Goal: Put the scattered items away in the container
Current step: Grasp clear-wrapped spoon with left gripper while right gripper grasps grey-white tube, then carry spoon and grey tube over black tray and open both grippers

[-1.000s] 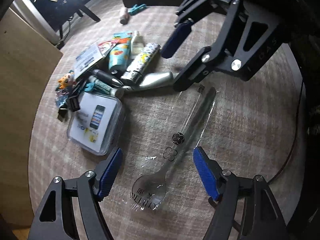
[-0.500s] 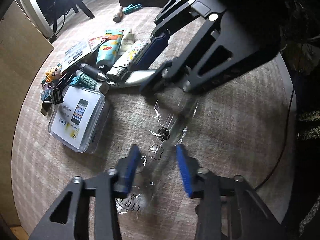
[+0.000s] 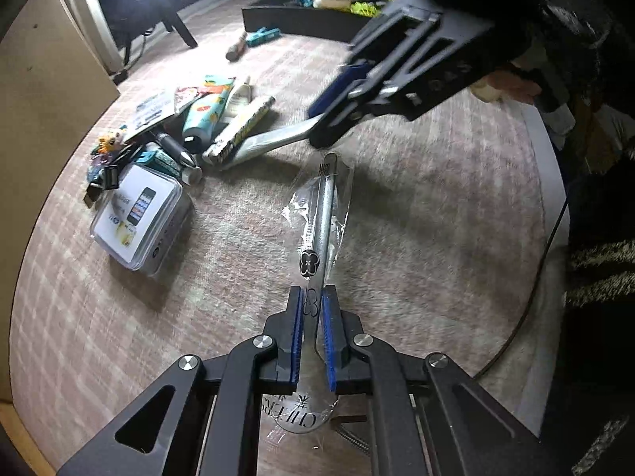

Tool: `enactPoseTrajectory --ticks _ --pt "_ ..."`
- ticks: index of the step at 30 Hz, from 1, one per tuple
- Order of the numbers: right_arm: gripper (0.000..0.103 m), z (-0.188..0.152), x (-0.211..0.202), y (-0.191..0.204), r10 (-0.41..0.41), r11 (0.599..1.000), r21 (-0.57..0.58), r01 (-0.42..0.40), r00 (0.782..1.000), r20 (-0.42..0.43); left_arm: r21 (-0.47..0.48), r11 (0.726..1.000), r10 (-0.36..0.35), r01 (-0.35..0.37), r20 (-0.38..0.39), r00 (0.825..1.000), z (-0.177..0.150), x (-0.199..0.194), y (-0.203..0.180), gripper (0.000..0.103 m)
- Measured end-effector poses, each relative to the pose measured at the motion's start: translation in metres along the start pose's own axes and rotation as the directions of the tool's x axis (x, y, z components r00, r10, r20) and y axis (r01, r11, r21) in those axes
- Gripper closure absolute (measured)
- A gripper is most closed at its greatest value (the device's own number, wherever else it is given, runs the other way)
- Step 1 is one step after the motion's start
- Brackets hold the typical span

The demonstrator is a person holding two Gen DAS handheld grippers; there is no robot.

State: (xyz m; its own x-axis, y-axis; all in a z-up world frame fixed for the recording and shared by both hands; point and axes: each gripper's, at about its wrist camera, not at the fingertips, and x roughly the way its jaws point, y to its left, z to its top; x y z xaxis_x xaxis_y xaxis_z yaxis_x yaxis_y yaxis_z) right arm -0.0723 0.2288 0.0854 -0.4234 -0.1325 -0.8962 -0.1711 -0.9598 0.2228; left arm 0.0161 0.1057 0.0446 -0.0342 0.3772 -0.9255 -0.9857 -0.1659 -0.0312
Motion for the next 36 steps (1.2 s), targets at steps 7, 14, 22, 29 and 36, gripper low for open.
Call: enactPoseTrajectory --ticks 7,14,22,29,36 --pt "0.080 -0.027 -0.035 -0.019 -0.060 0.997 0.055 0.055 0.995 0.082 -0.109 0.994 0.010 -0.004 0.055 0.998 0.002 -0.010 -0.013 0.095" --pt "0.080 -0.039 -0.058 -0.037 -0.070 0.994 0.098 0.056 0.987 0.144 -0.165 0.986 0.030 -0.012 0.106 0.994 0.014 -0.023 0.020 0.095" --pt "0.080 -0.047 -0.079 -0.050 -0.092 0.991 0.117 0.071 0.978 0.186 -0.152 0.988 0.037 -0.014 0.145 0.989 0.047 -0.023 0.016 0.095" --pt "0.080 -0.055 -0.113 -0.062 -0.130 0.984 0.155 0.092 0.958 0.257 -0.190 0.982 0.042 -0.005 0.194 0.980 0.085 -0.027 0.019 0.095" --pt "0.080 -0.070 -0.170 -0.099 -0.219 0.955 0.266 0.127 0.911 0.351 -0.246 0.968 0.019 0.052 0.278 0.960 0.142 -0.033 0.018 0.095"
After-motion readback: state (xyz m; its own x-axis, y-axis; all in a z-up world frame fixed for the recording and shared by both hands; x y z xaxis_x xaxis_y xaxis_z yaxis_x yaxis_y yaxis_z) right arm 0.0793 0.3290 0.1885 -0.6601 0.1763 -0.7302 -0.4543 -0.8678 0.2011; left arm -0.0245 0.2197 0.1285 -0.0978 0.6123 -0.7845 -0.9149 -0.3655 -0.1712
